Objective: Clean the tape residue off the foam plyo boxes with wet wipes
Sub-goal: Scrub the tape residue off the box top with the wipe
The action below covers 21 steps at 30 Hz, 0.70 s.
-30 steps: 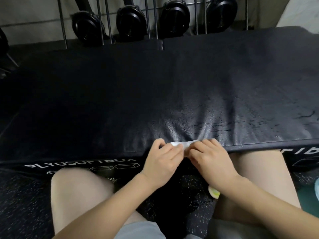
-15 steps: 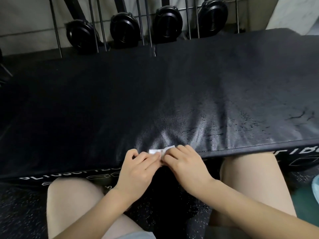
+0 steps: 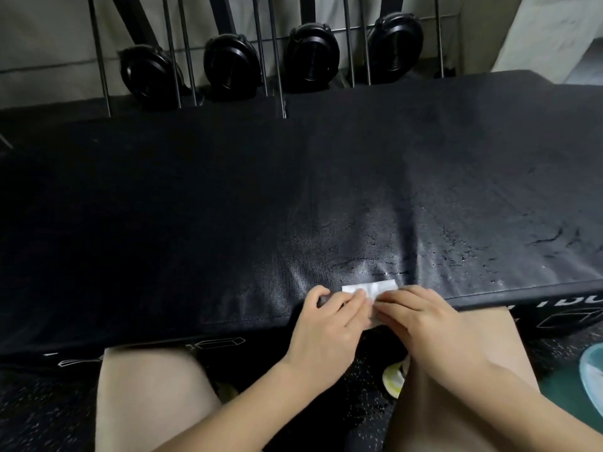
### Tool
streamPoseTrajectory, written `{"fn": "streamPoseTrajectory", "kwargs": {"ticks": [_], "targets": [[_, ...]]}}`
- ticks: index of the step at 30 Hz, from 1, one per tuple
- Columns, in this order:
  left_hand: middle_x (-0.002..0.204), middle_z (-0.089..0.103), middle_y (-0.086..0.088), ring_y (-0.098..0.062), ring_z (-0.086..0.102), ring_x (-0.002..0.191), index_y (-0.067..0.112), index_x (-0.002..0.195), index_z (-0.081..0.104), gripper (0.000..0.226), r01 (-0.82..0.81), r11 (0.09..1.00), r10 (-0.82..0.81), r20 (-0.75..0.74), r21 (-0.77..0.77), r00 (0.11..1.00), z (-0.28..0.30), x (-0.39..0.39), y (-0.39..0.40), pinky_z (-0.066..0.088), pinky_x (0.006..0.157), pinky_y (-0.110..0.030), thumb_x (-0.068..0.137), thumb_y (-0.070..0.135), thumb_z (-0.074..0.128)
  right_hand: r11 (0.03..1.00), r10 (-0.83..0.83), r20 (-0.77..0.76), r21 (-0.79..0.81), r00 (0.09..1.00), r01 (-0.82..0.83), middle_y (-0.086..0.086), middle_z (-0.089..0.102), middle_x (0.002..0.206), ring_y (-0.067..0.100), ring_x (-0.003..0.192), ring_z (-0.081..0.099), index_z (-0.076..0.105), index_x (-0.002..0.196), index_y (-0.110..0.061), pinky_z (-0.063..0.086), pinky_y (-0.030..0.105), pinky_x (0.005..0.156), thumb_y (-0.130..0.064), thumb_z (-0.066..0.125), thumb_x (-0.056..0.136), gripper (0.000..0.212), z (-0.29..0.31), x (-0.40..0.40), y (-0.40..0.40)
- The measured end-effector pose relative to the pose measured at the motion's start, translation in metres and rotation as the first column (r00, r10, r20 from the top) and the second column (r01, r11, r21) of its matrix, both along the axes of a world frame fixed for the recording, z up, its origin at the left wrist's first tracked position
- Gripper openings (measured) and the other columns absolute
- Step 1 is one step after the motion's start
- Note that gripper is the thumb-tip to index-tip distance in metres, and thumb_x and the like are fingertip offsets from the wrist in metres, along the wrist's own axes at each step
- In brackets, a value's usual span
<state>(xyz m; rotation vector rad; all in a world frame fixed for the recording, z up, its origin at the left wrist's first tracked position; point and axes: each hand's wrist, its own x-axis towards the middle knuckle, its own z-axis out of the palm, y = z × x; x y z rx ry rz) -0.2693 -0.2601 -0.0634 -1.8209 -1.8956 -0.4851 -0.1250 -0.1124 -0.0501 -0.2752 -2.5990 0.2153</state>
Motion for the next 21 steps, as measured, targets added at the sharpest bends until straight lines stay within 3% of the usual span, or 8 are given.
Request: {"fn": "streamPoseTrajectory", "kwargs": {"ticks": [3, 9, 11, 15, 21], "targets": [[0.129, 0.064, 0.004, -0.015, 0.059, 0.102, 0.015, 0.123, 0.068, 0.035, -0.05, 0.998, 0.049, -0.019, -0.045, 0.999, 0.009, -0.013, -0.002, 0.037, 0.089, -0.039, 0.091, 0.015, 0.055, 0.999, -0.014, -0.013, -0.029, 1.0, 0.013, -0.008, 0.069, 0.106, 0.02, 0.089, 0.064, 0.077, 0.103, -0.02, 0.052, 0.035, 0.075, -0.024, 0.076, 0.09, 0.013, -0.001, -0.014, -0.005], [0.119, 0.068, 0.011, -0.01, 0.059, 0.1, 0.02, 0.112, 0.071, 0.038, -0.155, 0.981, 0.159, 0.024, -0.114, 0.987, 0.031, -0.033, 0.013, 0.034, 0.086, -0.036, 0.087, 0.018, 0.042, 0.999, -0.039, 0.028, -0.034, 0.999, 0.04, -0.013, 0.067, 0.094, 0.017, 0.078, 0.059, 0.076, 0.087, -0.026, 0.043, 0.031, 0.069, -0.036, 0.064, 0.091, 0.016, 0.008, -0.052, 0.008], [0.112, 0.068, 0.015, -0.009, 0.058, 0.097, 0.024, 0.106, 0.071, 0.03, -0.187, 0.973, 0.195, 0.051, -0.137, 0.979, 0.036, -0.04, 0.019, 0.034, 0.083, -0.033, 0.084, 0.016, 0.052, 0.995, -0.024, 0.044, -0.099, 0.999, 0.028, -0.011, 0.066, 0.089, 0.019, 0.076, 0.061, 0.075, 0.087, -0.025, 0.043, 0.031, 0.067, -0.03, 0.071, 0.086, 0.006, 0.013, -0.065, 0.018], [0.094, 0.069, 0.014, -0.011, 0.056, 0.079, 0.027, 0.091, 0.07, 0.01, -0.189, 0.97, 0.206, 0.107, -0.15, 0.973, 0.038, -0.038, 0.021, 0.034, 0.078, -0.032, 0.085, 0.021, 0.065, 0.982, 0.023, 0.074, -0.191, 0.997, -0.008, -0.012, 0.063, 0.084, 0.017, 0.076, 0.063, 0.072, 0.088, -0.03, 0.039, 0.029, 0.067, -0.033, 0.079, 0.083, 0.009, 0.017, -0.067, 0.028], [0.115, 0.066, 0.018, -0.006, 0.058, 0.092, 0.028, 0.11, 0.07, 0.02, -0.158, 0.978, 0.175, 0.116, -0.138, 0.978, 0.028, -0.023, 0.003, 0.035, 0.086, -0.033, 0.091, 0.031, 0.064, 0.982, 0.076, 0.014, -0.174, 0.997, -0.072, -0.016, 0.067, 0.1, 0.013, 0.085, 0.064, 0.077, 0.1, -0.031, 0.049, 0.034, 0.072, -0.045, 0.057, 0.096, 0.025, -0.001, -0.037, 0.012]]}}
